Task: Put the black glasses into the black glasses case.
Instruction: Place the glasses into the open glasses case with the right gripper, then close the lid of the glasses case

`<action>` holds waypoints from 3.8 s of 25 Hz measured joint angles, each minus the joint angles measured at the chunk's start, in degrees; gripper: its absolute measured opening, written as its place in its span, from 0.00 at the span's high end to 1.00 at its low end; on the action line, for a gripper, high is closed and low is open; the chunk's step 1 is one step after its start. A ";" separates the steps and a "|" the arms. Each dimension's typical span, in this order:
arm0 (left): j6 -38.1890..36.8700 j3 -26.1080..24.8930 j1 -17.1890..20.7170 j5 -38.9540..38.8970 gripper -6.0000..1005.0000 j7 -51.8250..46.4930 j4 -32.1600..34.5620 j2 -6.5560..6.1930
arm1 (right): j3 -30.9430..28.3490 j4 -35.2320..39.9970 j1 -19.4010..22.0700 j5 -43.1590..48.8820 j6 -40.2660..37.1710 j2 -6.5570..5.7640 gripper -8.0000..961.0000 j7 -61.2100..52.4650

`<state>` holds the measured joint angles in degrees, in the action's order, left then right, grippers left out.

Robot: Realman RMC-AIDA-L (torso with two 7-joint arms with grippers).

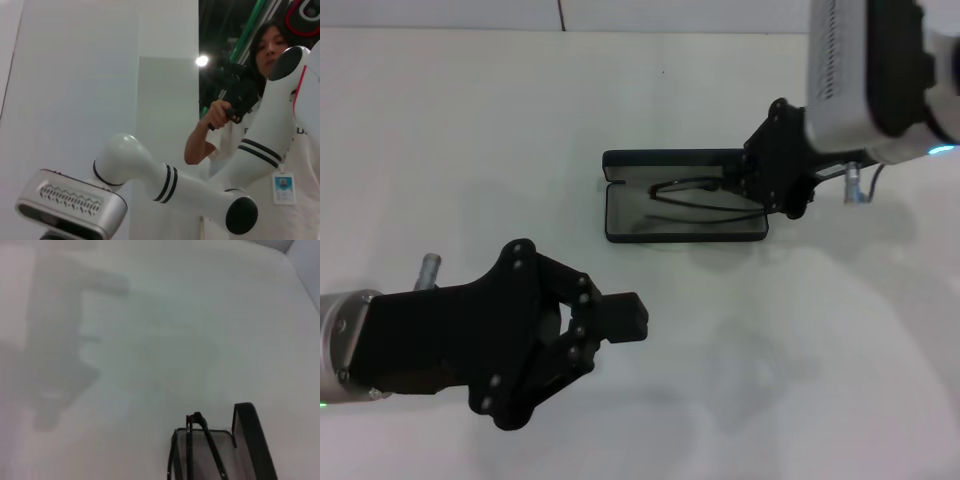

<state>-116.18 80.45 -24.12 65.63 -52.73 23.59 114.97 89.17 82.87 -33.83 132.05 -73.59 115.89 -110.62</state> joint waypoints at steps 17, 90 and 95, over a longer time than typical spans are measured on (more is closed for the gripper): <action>5.02 -2.60 0.07 0.05 0.96 -0.42 -1.76 -0.35 | 6.66 -5.80 -0.47 2.70 12.14 0.11 0.93 3.47; 5.09 -4.09 0.81 0.17 0.96 0.08 -2.41 0.03 | -18.75 5.63 13.68 -7.91 -8.91 0.09 0.85 -7.02; 5.59 -4.07 -0.15 0.20 0.96 0.34 -2.41 0.18 | -28.74 1.29 12.58 -8.85 -11.58 -0.34 0.99 -4.91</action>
<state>-110.60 76.37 -24.27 65.83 -52.39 21.18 115.15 60.44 84.16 -21.24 123.20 -85.18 115.55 -115.53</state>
